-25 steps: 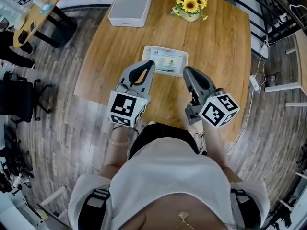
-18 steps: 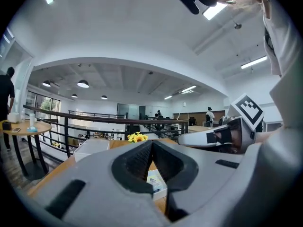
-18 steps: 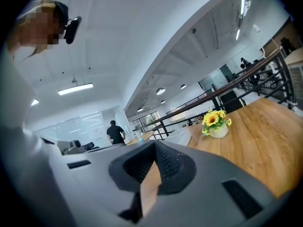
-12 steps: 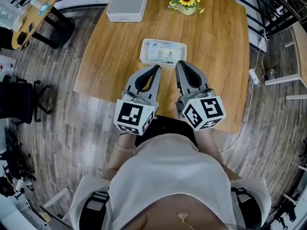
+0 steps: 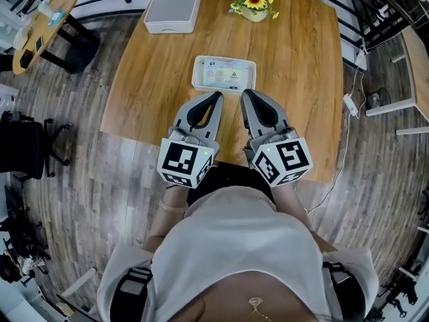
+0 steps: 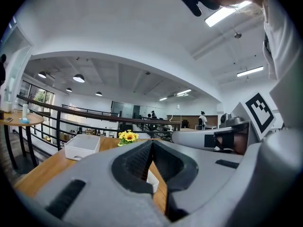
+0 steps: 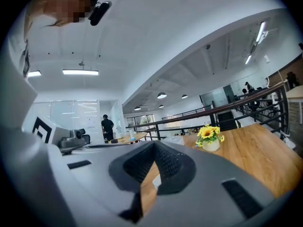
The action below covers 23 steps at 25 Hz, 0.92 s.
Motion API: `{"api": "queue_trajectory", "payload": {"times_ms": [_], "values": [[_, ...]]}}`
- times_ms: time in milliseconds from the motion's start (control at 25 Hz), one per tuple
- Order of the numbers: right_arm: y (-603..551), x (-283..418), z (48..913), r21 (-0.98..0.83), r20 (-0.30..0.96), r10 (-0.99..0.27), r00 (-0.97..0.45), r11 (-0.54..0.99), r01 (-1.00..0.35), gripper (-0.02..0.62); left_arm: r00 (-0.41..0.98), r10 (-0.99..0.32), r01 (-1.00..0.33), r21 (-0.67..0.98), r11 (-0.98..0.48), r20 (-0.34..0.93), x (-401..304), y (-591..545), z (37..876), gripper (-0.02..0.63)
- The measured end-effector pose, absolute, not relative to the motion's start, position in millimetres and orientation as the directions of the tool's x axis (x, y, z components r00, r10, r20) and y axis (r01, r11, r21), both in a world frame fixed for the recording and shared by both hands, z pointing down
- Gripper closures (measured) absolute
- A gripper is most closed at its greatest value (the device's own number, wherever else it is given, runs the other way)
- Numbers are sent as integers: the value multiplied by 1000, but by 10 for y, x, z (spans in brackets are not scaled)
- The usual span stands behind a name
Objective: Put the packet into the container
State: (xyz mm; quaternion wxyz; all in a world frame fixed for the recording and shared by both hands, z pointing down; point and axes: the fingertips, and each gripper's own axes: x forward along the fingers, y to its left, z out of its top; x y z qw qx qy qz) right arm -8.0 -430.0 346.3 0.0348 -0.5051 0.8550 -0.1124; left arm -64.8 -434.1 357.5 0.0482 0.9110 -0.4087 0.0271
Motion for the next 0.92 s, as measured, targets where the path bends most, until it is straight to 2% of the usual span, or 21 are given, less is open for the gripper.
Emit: {"api": "queue_trajectory", "payload": {"times_ms": [920], "values": [[-4383,-38,3527,-237,86,-864,-495,465,-853,584,659,-743,-751,52,-658,118,-659,-4434,3650,597]]}}
